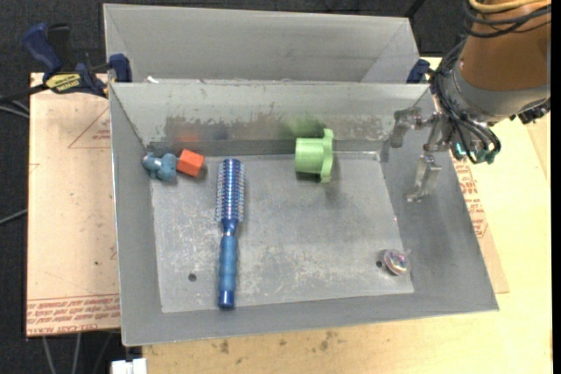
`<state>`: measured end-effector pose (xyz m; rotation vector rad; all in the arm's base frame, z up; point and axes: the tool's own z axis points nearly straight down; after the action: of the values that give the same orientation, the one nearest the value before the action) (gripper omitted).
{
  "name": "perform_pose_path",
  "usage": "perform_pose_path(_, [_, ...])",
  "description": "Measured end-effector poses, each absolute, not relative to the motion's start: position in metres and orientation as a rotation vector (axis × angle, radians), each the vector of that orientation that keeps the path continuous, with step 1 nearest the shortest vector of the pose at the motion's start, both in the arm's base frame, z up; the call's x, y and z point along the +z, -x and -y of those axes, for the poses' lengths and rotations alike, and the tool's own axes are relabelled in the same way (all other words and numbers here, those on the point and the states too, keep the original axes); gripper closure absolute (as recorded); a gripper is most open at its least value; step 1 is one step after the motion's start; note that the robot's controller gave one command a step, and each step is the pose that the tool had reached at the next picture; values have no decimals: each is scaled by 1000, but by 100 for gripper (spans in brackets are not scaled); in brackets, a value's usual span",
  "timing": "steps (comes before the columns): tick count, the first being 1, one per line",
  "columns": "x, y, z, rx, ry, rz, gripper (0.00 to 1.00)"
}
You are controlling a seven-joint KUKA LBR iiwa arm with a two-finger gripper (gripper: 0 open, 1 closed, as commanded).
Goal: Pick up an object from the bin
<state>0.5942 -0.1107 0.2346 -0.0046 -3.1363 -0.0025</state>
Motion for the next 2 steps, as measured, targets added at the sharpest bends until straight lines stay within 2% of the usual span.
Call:
perform_pose_path(1, [150,-559,68,-6,-43,3133,0])
perform_pose_path(2, [161,-545,28,-4,157,3138,0])
